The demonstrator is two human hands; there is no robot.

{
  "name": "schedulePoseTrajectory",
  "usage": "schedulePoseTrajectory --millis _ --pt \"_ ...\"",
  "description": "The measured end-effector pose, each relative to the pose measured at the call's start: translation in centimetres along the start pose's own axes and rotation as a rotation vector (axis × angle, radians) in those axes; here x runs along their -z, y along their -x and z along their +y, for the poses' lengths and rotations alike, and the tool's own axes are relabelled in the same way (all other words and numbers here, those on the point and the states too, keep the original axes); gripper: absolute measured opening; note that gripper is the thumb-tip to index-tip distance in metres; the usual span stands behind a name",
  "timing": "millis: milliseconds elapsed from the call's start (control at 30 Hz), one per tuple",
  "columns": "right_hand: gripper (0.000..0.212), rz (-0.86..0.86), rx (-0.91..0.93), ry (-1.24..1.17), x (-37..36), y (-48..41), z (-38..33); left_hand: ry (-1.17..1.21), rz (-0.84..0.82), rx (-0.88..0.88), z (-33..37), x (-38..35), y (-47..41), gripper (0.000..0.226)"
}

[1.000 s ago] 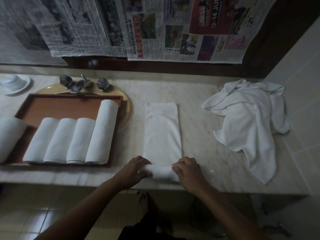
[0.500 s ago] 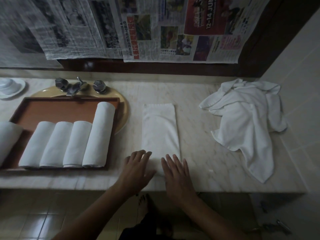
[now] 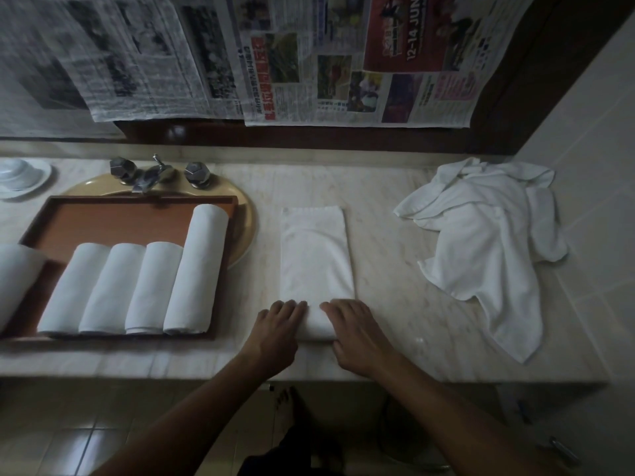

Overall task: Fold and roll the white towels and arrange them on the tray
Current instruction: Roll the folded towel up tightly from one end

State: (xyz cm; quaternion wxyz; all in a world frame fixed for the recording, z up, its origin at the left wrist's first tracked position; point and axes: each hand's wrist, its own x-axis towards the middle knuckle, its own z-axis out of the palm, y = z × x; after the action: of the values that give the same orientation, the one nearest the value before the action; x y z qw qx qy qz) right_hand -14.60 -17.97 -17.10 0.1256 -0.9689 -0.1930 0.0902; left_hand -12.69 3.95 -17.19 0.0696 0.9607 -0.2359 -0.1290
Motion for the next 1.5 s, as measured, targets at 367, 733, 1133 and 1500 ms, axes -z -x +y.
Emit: schedulePoseTrajectory --millis 367,733,1133,1500 --pt "0.057 -0.262 -0.094 -0.259 2.1 3.2 0.1 0.198 -0.012 -0.108 -0.5 0.4 4.8 0.060" --pt "0.053 0.136 -0.070 0.000 0.4 3.5 -1.6 0.268 -0.146 0.082 -0.4 1.6 1.6 0.045" --pt "0.087 0.044 -0.083 0.034 -1.0 2.7 -2.0 0.188 0.142 0.067 2.2 2.0 1.6 0.052" --pt "0.044 -0.300 -0.213 -0.224 4.0 -3.4 1.0 -0.050 0.089 -0.053 1.5 0.0 -0.1 0.084"
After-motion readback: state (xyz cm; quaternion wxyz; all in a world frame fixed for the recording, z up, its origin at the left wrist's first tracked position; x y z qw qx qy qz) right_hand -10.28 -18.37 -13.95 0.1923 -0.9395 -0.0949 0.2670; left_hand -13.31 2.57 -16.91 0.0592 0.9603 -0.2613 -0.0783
